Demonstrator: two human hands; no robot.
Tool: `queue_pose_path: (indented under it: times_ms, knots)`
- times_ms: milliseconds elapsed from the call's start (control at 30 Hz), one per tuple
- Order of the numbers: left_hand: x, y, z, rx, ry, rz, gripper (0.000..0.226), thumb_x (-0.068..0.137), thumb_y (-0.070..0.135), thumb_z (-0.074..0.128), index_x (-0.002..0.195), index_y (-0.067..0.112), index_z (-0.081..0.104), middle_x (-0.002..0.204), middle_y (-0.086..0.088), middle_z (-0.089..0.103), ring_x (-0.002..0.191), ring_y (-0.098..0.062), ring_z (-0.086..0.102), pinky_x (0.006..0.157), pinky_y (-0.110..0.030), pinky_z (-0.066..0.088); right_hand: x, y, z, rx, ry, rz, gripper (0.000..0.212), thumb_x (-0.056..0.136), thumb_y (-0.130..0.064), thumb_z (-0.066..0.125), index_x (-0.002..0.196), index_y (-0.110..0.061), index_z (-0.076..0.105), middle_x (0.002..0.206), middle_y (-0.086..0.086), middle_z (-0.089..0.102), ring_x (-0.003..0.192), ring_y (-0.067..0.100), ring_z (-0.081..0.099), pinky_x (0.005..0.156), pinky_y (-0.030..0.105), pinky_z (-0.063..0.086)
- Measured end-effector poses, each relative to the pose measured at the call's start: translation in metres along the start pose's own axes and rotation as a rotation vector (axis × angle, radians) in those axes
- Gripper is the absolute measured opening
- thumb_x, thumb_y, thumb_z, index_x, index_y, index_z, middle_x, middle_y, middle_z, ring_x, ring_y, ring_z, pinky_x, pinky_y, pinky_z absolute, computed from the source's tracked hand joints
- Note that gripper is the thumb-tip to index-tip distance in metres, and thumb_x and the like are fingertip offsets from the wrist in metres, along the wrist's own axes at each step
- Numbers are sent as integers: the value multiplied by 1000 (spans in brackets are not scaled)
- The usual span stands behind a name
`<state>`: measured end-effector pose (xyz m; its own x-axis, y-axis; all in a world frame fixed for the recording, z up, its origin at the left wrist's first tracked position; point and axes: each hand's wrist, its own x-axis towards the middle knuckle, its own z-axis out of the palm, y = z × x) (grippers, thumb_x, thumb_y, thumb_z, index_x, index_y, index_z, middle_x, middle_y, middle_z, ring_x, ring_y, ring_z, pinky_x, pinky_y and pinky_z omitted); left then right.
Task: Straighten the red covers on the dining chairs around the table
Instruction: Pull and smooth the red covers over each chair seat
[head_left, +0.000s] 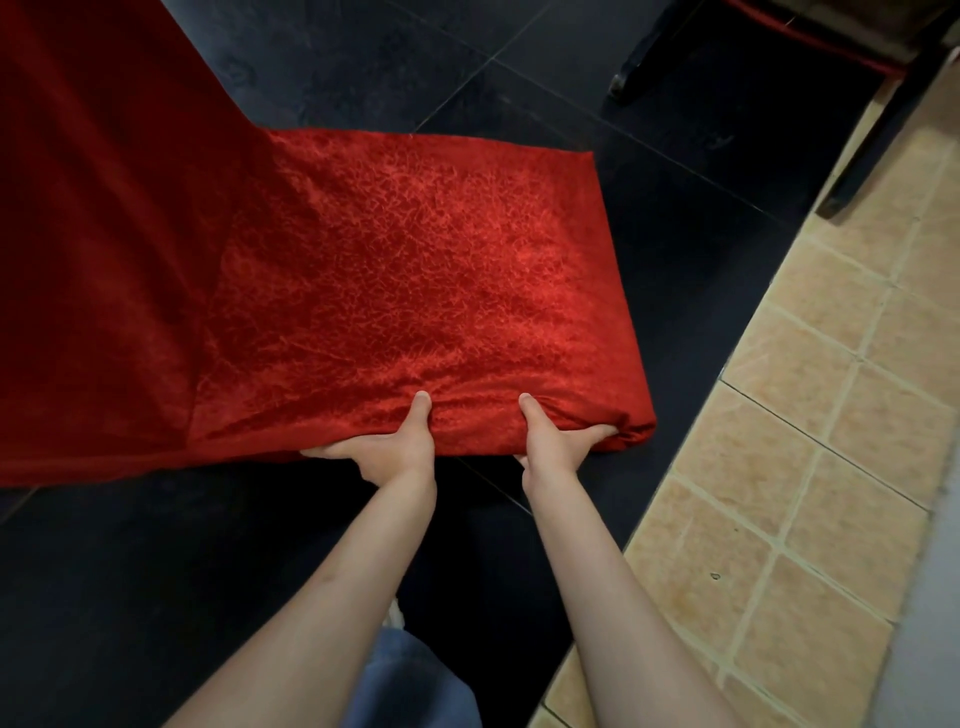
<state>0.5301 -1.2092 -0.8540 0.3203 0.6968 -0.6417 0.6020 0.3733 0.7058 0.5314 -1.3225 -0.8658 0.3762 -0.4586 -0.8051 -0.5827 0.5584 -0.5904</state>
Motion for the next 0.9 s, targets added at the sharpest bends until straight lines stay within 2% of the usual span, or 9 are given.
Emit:
queue_pose_path:
  times_ms: [633,900]
  knots:
    - [-57,125,3,176,26,-73,141,70,36,86,145,17,-31,137,-20,49,122,-33,52,102,-43,41,-82,-95,34,-92,157,65,128,73,-25,85,149,-42,-18,139,13,46,119,33,55,101,52,47]
    - [-78,203,19,250,0,-75,138,72,37,84,145,17,-32,144,-21,43,126,-34,50,103,-42,40,-116,-154,68,-178,191,-13,131,70,-36,85,147,-43,-21,144,16,43,122,34,54,99,50,49]
